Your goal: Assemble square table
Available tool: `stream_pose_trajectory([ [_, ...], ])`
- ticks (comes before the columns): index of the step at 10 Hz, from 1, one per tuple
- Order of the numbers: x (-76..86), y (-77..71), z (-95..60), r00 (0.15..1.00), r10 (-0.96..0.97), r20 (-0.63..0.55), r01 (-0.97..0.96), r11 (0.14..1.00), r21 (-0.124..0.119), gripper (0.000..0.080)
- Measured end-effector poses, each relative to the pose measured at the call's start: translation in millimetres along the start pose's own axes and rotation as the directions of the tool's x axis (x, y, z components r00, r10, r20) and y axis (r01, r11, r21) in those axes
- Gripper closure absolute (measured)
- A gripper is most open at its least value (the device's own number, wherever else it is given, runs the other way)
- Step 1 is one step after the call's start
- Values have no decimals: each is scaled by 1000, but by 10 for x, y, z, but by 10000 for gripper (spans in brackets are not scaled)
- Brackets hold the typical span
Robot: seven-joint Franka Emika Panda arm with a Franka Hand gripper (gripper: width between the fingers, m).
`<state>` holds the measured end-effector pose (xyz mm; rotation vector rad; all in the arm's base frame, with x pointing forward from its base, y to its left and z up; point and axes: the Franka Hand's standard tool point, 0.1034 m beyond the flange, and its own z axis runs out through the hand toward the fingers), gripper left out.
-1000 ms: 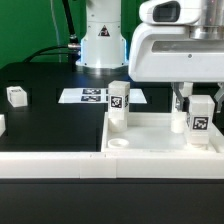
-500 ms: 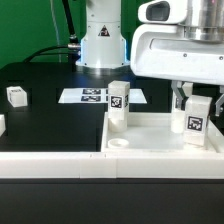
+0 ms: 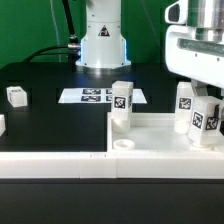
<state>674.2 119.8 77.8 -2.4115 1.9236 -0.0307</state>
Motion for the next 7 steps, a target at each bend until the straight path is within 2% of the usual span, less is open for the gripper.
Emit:
stream_pose_trajectory([
  [2, -14, -15, 10, 972, 236, 0, -235, 971, 49, 509],
  [3, -12, -10, 11, 970, 244, -1, -244, 969, 50, 509],
  [4, -16, -8, 17, 970, 243, -1, -243, 969, 49, 440],
  [5, -18, -8, 16, 972, 234, -1, -234, 971, 49, 302],
  [6, -24, 41, -1, 996, 92, -11, -91, 996, 15, 302],
  [7, 12, 34, -26, 997, -73, -16, 73, 997, 16, 185],
])
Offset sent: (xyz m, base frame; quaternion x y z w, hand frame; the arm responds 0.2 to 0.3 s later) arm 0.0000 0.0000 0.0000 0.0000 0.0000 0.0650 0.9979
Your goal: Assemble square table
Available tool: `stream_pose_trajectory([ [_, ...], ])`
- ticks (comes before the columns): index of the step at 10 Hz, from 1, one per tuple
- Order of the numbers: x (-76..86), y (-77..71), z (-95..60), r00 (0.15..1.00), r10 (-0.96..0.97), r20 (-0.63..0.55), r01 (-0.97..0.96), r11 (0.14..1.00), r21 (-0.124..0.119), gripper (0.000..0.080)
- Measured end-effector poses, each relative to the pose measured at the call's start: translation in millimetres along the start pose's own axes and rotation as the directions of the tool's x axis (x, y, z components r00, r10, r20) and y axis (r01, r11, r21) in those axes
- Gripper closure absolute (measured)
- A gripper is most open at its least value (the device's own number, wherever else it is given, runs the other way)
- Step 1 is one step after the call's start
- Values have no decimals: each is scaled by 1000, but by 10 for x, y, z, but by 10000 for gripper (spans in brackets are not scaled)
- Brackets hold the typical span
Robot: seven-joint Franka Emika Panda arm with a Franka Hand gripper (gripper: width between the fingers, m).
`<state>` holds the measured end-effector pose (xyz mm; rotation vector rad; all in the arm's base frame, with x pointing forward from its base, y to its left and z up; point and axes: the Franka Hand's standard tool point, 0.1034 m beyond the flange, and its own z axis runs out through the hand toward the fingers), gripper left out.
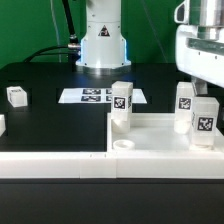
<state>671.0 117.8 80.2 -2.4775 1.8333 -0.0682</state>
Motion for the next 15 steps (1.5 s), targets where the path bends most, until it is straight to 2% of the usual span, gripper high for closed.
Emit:
stream_pose_trajectory([
  [1, 26, 2, -17, 989, -150, -4, 151, 989, 8, 161],
  [5, 28, 32, -18, 913, -408, -4, 408, 913, 3, 151],
  [6, 48, 23, -12, 869, -494, -9, 494, 869, 14, 151],
  [7, 125, 14, 26, 803, -595, -28, 596, 801, 57, 151],
  [10, 133, 35, 61, 698, -716, -27, 716, 696, 53, 151],
  [11, 152, 39, 61, 632, -774, -34, 775, 630, 45, 151],
  [13, 158, 40, 61, 604, -796, -36, 797, 602, 43, 151],
  [15, 158, 40, 62, 624, -780, -34, 781, 623, 44, 417],
])
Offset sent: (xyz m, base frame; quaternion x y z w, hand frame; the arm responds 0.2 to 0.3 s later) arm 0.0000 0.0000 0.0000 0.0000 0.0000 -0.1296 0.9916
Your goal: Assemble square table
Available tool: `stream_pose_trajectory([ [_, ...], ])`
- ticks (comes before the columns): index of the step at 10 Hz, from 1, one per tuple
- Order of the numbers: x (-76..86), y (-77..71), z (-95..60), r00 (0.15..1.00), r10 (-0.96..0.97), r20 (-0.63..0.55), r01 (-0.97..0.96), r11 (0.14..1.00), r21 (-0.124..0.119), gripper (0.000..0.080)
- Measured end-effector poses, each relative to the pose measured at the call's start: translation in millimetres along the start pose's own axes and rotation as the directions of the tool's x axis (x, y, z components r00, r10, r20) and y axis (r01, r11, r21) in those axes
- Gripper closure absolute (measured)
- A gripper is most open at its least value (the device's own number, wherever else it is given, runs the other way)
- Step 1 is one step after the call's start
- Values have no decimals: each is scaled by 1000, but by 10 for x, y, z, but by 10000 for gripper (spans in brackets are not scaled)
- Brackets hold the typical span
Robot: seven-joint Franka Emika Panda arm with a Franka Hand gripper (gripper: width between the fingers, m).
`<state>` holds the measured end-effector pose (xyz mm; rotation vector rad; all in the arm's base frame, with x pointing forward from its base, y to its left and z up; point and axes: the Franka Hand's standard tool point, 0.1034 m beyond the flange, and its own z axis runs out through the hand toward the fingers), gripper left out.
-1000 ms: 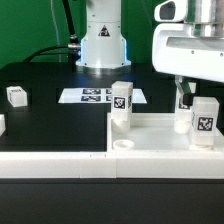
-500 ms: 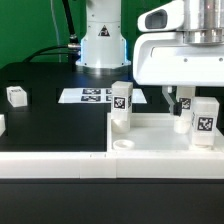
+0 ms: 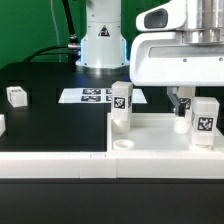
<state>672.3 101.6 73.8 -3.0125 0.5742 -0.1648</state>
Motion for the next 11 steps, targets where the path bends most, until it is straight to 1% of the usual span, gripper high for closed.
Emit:
stream_pose_trajectory([
  [1, -1, -1, 0, 997, 72, 0, -72, 997, 1, 514],
  [3, -1, -2, 0, 981, 193, 1, -193, 981, 1, 513],
  [4, -1, 0, 1, 953, 302, 1, -302, 953, 1, 513],
  [5, -9, -5, 6, 873, 487, -7, -487, 873, 1, 513],
  [6, -23, -32, 10, 743, 670, -6, -670, 743, 3, 513],
  [7, -51, -99, 14, 565, 825, -1, -825, 565, 9, 513],
  [8, -50, -157, 20, 382, 924, 7, -924, 382, 28, 513],
  [9, -36, -162, 25, 204, 979, 19, -977, 203, 65, 511],
  [10, -32, -153, 23, 157, 987, 29, -985, 155, 70, 511],
  [11, -27, -143, 25, 104, 994, 35, -993, 102, 68, 511],
])
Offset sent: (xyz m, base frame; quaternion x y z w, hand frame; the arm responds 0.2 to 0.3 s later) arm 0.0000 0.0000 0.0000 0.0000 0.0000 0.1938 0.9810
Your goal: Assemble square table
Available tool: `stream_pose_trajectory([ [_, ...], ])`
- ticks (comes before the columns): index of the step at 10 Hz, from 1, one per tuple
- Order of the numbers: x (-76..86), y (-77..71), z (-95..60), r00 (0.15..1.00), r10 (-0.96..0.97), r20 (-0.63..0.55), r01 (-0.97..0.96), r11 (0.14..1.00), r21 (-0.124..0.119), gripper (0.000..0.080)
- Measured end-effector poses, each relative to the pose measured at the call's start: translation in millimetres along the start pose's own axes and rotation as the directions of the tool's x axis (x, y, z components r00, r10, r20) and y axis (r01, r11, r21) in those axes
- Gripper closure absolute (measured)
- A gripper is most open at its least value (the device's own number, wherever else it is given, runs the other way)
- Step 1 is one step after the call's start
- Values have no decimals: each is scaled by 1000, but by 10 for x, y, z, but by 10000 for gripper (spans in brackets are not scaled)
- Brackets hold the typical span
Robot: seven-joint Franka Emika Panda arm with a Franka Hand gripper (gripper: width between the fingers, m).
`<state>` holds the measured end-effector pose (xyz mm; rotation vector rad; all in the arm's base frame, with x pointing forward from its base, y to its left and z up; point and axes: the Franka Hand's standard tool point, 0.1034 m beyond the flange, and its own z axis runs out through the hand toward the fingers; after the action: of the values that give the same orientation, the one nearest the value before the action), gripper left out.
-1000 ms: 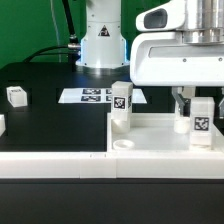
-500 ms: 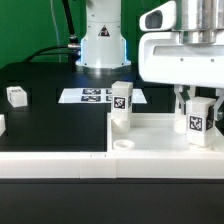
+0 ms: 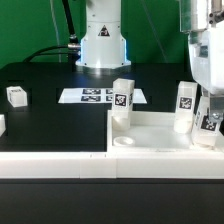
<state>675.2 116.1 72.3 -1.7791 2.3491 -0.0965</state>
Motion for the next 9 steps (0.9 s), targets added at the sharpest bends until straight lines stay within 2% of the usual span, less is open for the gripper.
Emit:
stream_pose_trajectory([
  [1, -7, 4, 3, 1000, 30, 2, -30, 1000, -1, 511],
  [2, -11, 8, 5, 1000, 11, 3, -11, 1000, -2, 409],
  [3, -1, 5, 4, 998, -62, 2, 62, 998, -3, 271],
  [4, 51, -4, -11, 961, -277, 6, 277, 961, -22, 182],
  [6, 105, -38, -15, 820, -572, 16, 573, 820, -17, 156],
  [7, 106, -37, -13, 803, -596, 15, 596, 803, -17, 156],
  [9, 117, -41, -13, 711, -703, 14, 703, 711, -17, 151],
])
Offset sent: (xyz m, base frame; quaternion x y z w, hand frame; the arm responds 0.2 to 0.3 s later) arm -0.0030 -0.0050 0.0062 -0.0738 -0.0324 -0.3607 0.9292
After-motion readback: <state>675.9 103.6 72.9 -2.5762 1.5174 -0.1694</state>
